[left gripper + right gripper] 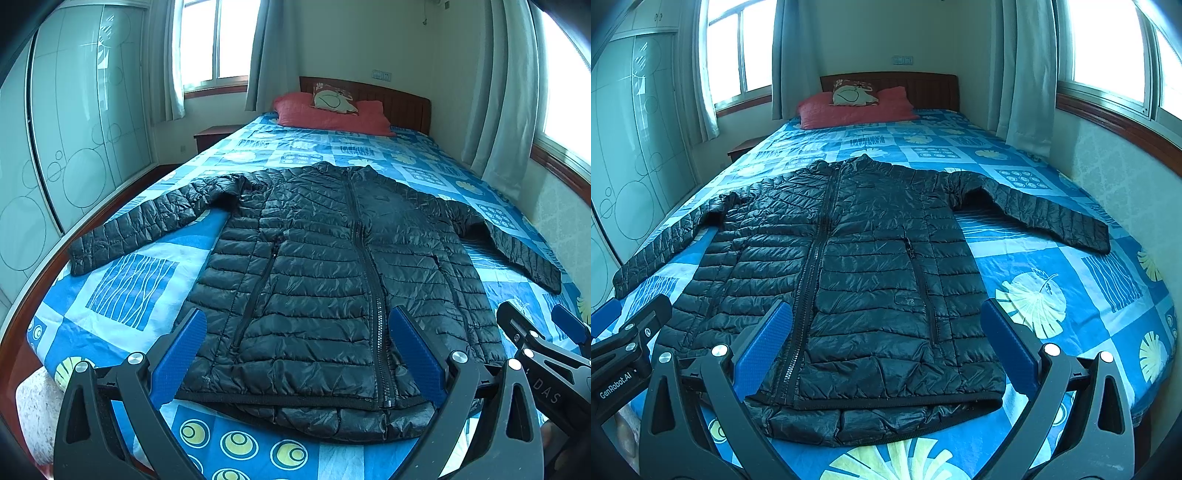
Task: Fold large clothes
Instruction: 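Grasp the black jacket sleeve cuff with the right tool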
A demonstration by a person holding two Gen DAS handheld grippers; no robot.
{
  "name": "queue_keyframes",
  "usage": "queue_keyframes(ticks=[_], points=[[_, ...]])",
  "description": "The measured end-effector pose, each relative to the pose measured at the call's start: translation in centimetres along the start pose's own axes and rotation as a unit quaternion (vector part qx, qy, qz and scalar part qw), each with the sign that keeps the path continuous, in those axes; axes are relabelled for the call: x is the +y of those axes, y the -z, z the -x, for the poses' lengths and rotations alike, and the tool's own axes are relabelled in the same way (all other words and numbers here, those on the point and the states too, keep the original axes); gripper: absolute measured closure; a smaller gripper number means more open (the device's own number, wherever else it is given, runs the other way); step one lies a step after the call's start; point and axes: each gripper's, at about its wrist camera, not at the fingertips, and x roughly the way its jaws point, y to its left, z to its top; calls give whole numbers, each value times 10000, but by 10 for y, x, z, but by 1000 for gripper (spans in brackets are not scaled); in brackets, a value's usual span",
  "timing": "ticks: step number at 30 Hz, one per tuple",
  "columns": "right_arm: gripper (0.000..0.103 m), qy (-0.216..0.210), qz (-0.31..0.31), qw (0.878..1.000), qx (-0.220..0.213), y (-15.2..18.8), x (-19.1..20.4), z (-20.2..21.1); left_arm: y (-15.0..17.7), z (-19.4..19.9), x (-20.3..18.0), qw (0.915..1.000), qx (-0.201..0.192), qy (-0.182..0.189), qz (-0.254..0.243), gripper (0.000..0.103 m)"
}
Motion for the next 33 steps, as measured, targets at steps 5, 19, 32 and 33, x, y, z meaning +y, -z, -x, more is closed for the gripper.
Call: queue_keyframes(ticks=[5,19,32,33], points=[[2,-83,-34,9999,102,-1,-2,-9,-2,-12,1,10000,93,2,24,5],[2,-204,-960,9944,401,-11,-64,-81,-24,-89,70,9958,436,-518,619,5],[26,272,-3301,9433,205,-19,-274,-168,-16,-207,245,9517,1100,-2331,1671,5],[26,291,-3559,9339,157,-15,-296,-175,-12,-212,252,9486,1146,-2402,1714,5]])
